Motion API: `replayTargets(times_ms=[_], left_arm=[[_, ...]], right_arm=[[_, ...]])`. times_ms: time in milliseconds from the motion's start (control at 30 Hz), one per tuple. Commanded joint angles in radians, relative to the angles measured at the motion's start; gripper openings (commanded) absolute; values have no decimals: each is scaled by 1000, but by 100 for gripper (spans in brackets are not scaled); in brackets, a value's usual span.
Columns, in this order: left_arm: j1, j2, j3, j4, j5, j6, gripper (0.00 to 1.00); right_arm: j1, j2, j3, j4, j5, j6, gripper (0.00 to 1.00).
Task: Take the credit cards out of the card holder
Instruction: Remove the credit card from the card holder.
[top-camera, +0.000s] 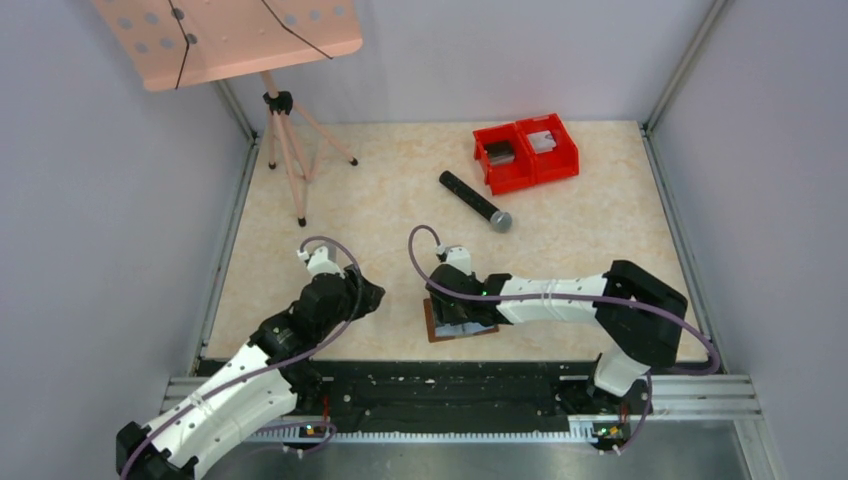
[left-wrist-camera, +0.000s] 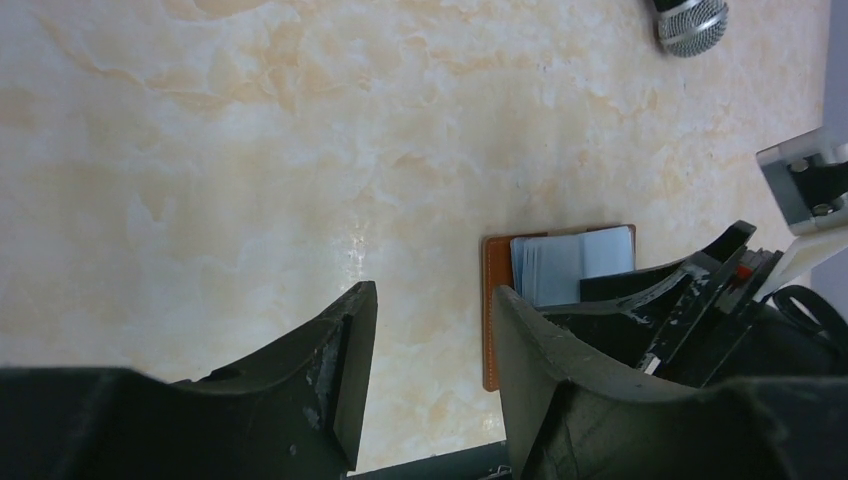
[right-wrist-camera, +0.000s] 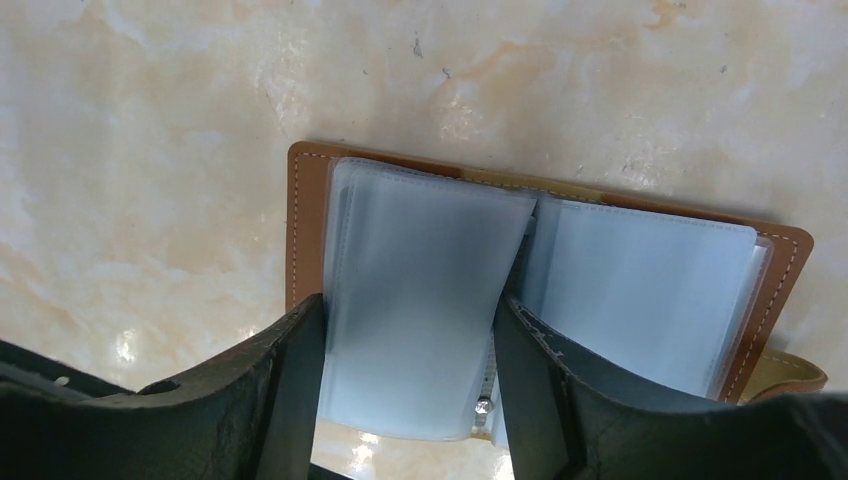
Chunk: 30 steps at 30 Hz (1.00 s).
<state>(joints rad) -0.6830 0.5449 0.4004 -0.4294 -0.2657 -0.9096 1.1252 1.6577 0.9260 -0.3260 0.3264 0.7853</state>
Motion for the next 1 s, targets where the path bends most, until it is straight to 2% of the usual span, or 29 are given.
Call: replayTargets(times_ms=[0, 167, 400, 567, 700, 833, 867, 967], left_arm=[[2, 73, -14, 110, 92, 1, 51], [2, 149, -34, 193, 155, -20, 51], [2, 257, -16, 242, 225, -20, 51], [0, 313, 7, 270, 248, -18, 50], [0, 331, 15, 280, 253, -20, 49], [0, 341, 14, 284, 256, -21, 49], [0, 342, 14, 287, 256, -21, 50], [0, 347, 13, 290, 261, -23, 50]], right_arm=[[-46, -56, -88, 168, -133, 22, 48], [-104, -104, -172, 298, -254, 57, 49], [-134, -125, -226, 366, -313, 63, 49], [-142, -132, -241, 384, -323, 61, 56], [-150, -133, -251, 397, -322, 60, 48], [-151, -136, -253, 396, -349, 59, 59], [-151, -138, -255, 396, -348, 59, 58], [-150, -137, -257, 404, -351, 57, 44]])
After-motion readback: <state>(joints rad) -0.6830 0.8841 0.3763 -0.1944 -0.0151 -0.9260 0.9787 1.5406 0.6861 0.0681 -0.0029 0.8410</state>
